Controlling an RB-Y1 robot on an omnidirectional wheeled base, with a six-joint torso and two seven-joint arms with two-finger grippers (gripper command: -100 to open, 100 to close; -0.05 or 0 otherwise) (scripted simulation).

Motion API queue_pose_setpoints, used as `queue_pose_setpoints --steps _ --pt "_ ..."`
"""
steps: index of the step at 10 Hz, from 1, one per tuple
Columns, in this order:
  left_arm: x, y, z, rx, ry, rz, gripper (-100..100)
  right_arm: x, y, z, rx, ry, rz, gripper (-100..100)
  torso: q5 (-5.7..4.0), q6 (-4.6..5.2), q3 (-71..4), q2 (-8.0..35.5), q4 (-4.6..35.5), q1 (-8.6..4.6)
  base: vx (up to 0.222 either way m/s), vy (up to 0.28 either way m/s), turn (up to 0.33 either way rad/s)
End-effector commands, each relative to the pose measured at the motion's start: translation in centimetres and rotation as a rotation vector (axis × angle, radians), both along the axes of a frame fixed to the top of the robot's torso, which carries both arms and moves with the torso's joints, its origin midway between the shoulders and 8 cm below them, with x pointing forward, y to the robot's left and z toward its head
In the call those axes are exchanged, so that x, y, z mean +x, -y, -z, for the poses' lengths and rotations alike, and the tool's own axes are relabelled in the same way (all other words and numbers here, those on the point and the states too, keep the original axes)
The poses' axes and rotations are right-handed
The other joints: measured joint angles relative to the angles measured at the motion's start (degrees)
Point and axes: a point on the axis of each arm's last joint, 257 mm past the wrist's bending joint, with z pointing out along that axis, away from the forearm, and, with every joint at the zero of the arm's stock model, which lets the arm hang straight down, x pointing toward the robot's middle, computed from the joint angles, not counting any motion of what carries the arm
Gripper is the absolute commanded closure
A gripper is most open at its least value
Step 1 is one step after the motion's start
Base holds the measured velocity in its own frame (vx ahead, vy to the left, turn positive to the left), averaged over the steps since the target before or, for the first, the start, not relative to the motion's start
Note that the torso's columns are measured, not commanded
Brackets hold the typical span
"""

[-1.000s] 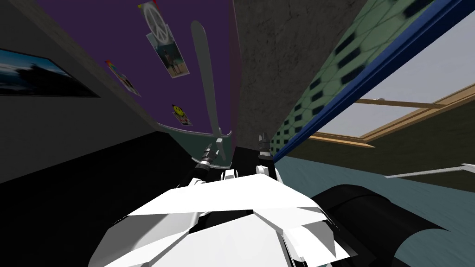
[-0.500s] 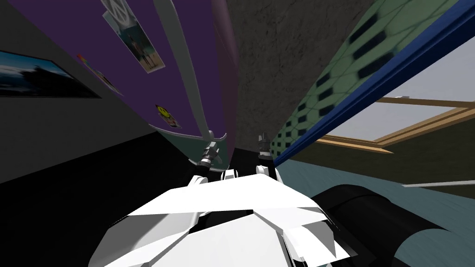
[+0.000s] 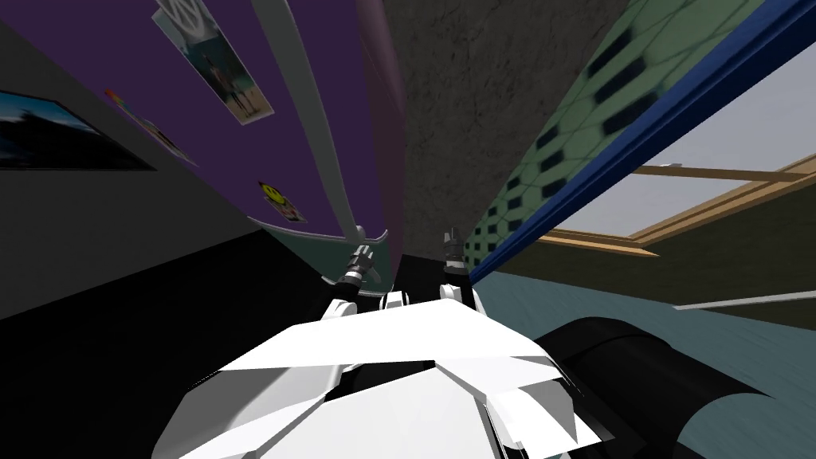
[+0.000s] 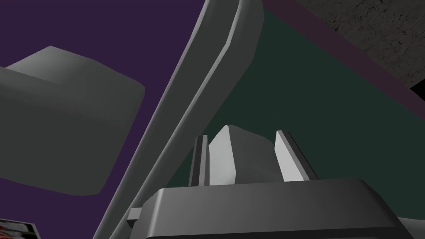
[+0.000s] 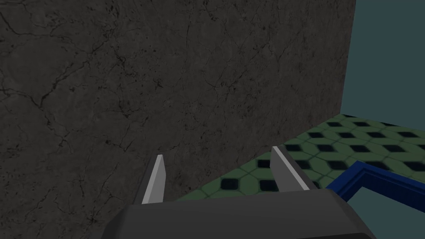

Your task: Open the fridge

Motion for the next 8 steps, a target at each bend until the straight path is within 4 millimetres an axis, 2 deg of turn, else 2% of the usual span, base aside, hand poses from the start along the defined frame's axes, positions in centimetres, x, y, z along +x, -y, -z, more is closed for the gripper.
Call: queue_pose_setpoints --steps 1,2,3,4,6,7,8 --pt "1.2 0.0 0.7 0.011 -0.006 0.006 100 0.0 0.0 0.0 0.000 0.000 0.000 0 0.09 -0.26 0.0 0.0 0.0 0.33 -0.168 0.101 -0.009" --pt "2.4 -0.9 1.4 0.018 -0.013 -0.006 100 0.0 0.0 0.0 0.000 -0.001 0.000 0 0.00 -0.41 -0.3 -0.5 -0.1 -0.03 -0.186 0.116 -0.267" --pt "3.2 -0.3 1.4 0.021 -0.008 0.007 100 0.0 0.0 0.0 0.000 0.000 0.000 0 -0.03 -0.29 -0.4 -0.7 -0.2 -0.01 -0.233 0.161 -0.182" --pt "4.2 -1.5 1.7 0.025 -0.010 -0.010 100 0.0 0.0 0.0 0.000 0.000 0.000 0 0.01 -0.37 -0.4 -0.7 -0.2 0.11 -0.227 0.181 -0.280" --pt "5.3 -0.7 1.7 0.029 -0.006 0.007 100 0.0 0.0 0.0 0.000 0.000 0.000 0 0.12 -0.62 -0.4 -0.7 -0.3 0.59 -0.256 0.169 -0.094" --pt "6.5 -1.6 1.9 0.030 -0.007 -0.007 100 0.0 0.0 0.0 0.000 -0.001 0.000 0 0.03 -0.70 -0.6 -1.1 -0.2 0.35 -0.224 0.099 -0.241" --pt "7.3 -1.2 1.8 0.034 -0.004 0.002 100 0.0 0.0 0.0 0.000 0.000 0.000 0 0.02 -0.51 -0.7 -1.1 -0.3 0.28 -0.221 0.129 -0.173"
